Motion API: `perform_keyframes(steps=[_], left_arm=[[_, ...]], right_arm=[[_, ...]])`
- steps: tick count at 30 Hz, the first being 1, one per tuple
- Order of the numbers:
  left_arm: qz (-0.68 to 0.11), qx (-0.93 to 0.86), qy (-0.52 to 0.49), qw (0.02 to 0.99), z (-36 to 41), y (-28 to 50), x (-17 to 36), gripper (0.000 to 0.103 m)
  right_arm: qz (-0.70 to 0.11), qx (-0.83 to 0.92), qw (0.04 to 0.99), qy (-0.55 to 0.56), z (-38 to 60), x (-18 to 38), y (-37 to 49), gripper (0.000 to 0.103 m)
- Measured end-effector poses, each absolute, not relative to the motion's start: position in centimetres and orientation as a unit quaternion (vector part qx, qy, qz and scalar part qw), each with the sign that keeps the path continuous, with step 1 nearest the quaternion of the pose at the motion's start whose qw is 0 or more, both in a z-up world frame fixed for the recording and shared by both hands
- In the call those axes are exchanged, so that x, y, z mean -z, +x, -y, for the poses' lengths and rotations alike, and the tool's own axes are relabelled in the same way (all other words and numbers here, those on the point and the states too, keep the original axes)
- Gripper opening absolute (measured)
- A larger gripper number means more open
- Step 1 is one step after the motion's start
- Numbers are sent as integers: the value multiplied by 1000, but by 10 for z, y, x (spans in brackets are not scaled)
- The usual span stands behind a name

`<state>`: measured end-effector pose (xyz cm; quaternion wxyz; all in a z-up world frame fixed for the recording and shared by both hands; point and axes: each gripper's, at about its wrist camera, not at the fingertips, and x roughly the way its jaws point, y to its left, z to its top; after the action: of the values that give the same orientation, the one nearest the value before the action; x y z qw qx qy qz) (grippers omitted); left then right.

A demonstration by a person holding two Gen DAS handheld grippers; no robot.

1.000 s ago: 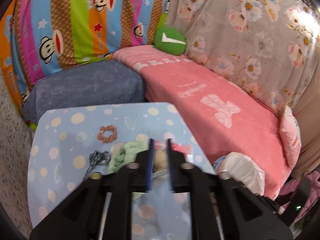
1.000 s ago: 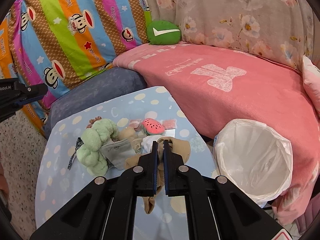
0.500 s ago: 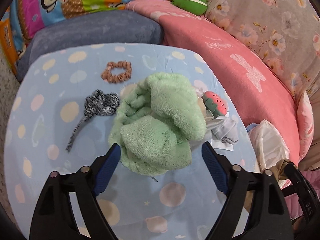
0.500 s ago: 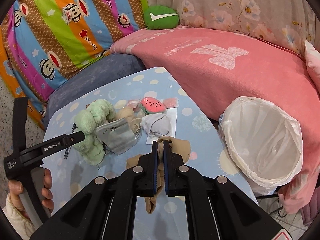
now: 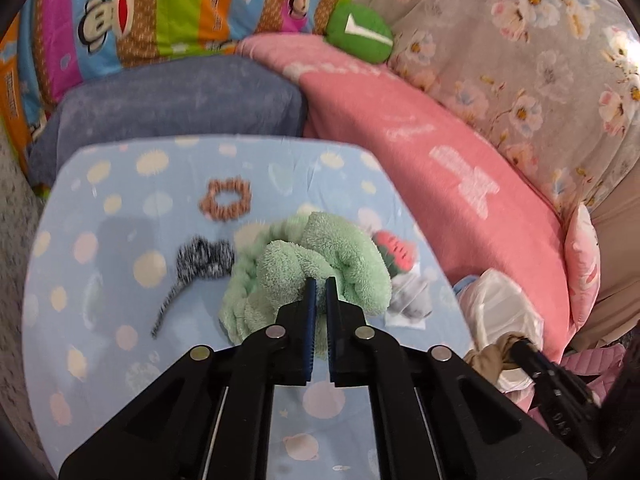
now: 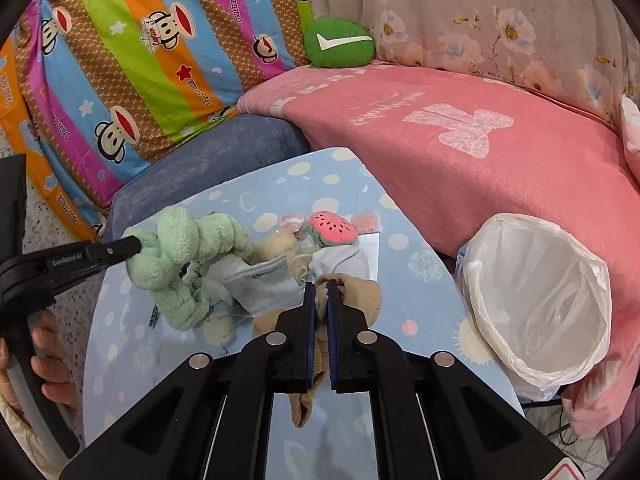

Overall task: Collect trash
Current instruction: 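Carry the headband and mesh bag to the wastebasket and open both tools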

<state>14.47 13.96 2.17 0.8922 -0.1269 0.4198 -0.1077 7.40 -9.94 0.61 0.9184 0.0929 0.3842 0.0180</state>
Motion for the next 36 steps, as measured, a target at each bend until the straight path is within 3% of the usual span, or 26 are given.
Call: perform_keyframes(steps=[11,18,25,36], left_arm=[[-339,159,-91,923,-100,128,-132,3],[-313,218,-71,922,-39,120,-168,4],[-322,276,-45,904,48,126,-162,4],[-366,358,-16,859,177,140,-101,4]], right_arm=[[-326,-15,940,97,116,-61,68,5],[-299,14,949,103,153,-83,60,5],[-293,70,947,110,214,-85,53,5],[-328,164,921,130,307,-46,47,5]])
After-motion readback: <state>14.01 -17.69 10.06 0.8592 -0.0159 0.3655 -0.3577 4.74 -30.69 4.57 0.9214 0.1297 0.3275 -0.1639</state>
